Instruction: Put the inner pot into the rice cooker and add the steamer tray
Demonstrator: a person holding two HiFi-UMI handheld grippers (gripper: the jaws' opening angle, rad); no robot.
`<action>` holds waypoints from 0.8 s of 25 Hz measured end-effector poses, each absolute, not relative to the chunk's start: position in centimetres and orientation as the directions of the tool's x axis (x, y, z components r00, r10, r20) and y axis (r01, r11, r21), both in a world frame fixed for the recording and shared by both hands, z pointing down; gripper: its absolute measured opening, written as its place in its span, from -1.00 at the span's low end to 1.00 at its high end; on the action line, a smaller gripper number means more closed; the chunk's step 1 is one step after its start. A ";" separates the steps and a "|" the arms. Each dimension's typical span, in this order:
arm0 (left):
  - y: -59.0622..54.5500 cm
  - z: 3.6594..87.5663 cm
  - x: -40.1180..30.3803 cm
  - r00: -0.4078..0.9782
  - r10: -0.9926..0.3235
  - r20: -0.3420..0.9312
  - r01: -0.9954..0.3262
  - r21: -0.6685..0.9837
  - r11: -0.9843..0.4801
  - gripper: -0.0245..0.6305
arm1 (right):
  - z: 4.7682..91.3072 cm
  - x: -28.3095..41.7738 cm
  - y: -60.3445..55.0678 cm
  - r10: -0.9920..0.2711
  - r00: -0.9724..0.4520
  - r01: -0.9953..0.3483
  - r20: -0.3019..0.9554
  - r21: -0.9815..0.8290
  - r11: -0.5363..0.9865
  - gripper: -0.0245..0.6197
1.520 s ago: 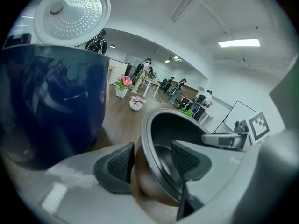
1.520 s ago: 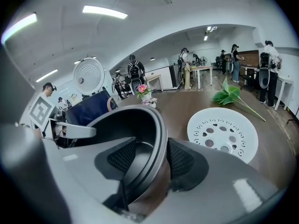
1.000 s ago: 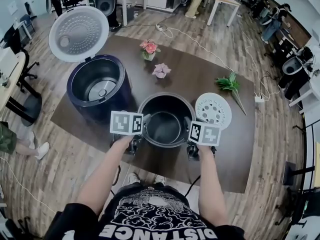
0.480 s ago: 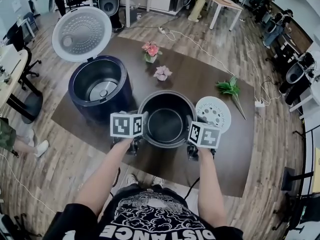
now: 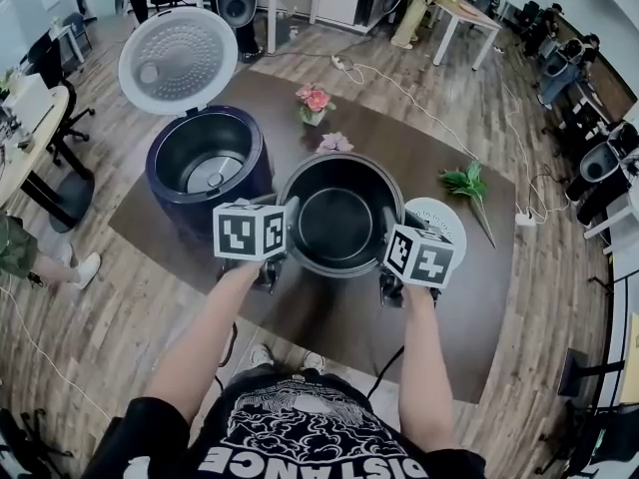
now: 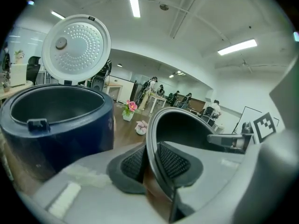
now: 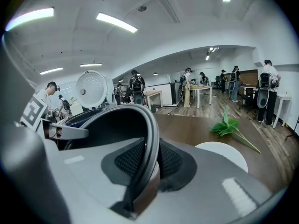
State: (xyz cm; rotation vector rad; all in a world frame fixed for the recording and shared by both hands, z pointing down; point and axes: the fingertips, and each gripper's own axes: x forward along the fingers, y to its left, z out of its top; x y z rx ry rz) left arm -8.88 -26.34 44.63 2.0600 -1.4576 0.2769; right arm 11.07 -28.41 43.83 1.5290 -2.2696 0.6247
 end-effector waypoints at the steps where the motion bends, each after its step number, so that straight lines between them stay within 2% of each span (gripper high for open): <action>1: -26.5 44.1 -9.0 0.374 -0.795 0.478 -0.912 0.344 -0.223 -0.64 | 43.3 11.0 -28.6 -0.787 -0.371 -0.928 0.492 -0.169 0.332 -0.70; 20: -27.1 36.2 -12.2 0.222 -0.908 0.356 -0.951 0.284 -0.121 -0.67 | 34.6 7.4 -31.9 -0.800 -0.505 -0.861 0.325 -0.124 0.493 -0.70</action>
